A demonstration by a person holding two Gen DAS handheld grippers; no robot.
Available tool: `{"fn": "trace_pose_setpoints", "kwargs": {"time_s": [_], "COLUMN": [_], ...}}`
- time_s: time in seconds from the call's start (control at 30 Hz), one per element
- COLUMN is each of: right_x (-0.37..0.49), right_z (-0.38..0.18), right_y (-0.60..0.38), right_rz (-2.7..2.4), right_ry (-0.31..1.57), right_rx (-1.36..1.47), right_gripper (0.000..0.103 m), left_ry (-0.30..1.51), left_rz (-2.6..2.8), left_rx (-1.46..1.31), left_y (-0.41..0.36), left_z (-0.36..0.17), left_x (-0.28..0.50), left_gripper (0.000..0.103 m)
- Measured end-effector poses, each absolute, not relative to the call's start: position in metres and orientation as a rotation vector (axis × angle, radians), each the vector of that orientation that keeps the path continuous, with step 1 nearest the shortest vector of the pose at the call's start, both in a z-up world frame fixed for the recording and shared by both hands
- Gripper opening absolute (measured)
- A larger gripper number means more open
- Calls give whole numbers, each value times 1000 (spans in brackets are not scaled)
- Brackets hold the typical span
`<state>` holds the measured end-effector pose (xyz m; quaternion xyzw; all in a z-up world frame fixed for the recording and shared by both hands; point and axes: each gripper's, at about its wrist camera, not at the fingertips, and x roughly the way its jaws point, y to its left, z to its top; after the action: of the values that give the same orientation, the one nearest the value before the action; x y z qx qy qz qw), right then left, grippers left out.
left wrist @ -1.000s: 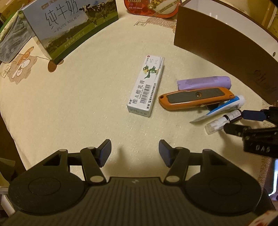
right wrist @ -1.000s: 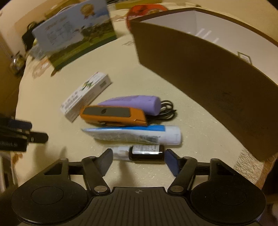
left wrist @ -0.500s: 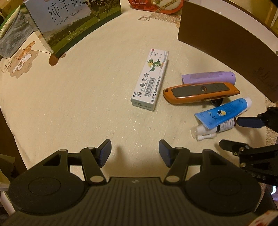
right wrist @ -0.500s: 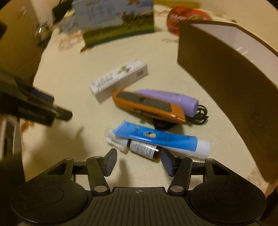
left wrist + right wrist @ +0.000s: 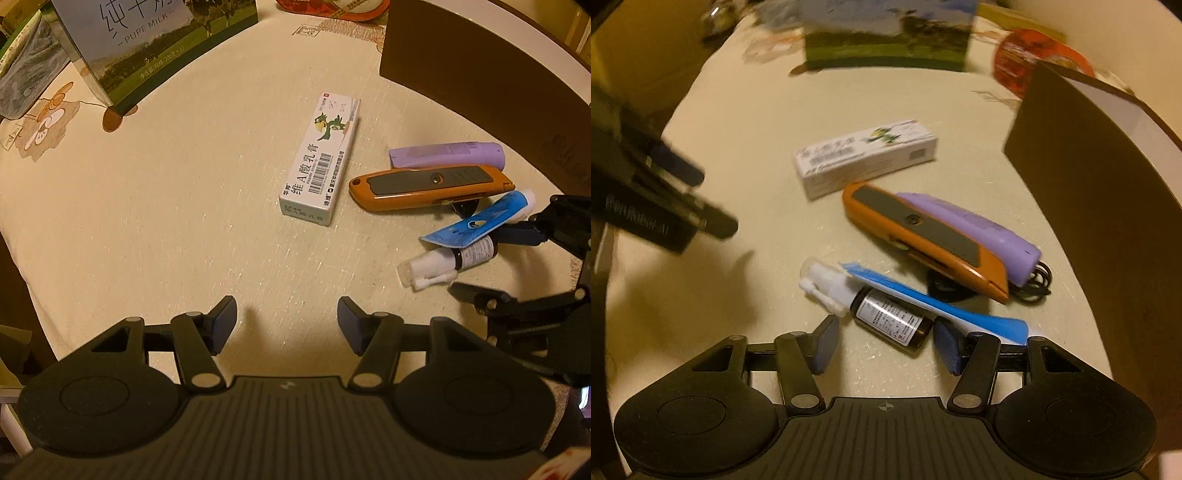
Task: Organize rigid objects
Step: 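Grasp the brown spray bottle with right while left grasps the white ointment box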
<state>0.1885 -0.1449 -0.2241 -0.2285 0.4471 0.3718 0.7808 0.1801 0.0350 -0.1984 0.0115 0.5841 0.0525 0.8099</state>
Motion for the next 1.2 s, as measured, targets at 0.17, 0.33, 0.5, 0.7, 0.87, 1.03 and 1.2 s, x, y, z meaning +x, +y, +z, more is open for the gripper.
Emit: {"fn": "trace_pose_setpoints", "kwargs": {"time_s": [0.17, 0.33, 0.5, 0.7, 0.87, 1.03, 1.2], "right_x": [171, 162, 171, 169, 165, 161, 164], "right_z": [-225, -229, -227, -228, -224, -208, -194], "right_y": [-143, -138, -131, -123, -130, -150, -175], "right_rz": [913, 888, 884, 836, 818, 747, 624], "right_ry": [1014, 1016, 1035, 1024, 1004, 967, 941], "right_rx": [-465, -445, -379, -349, -319, -204, -112], "right_gripper": [53, 52, 52, 32, 20, 20, 20], "left_ry": [1260, 1264, 1267, 1264, 1256, 1225, 1176], "left_rz": [127, 130, 138, 132, 118, 82, 35], "left_rx": [19, 19, 14, 12, 14, 20, 36], "left_y": [39, 41, 45, 44, 41, 38, 34], "left_z": [-202, -204, -205, -206, -205, -202, -197], "left_x": [179, 174, 174, 173, 174, 176, 189], "left_gripper": [57, 57, 57, 57, 57, 57, 57]}}
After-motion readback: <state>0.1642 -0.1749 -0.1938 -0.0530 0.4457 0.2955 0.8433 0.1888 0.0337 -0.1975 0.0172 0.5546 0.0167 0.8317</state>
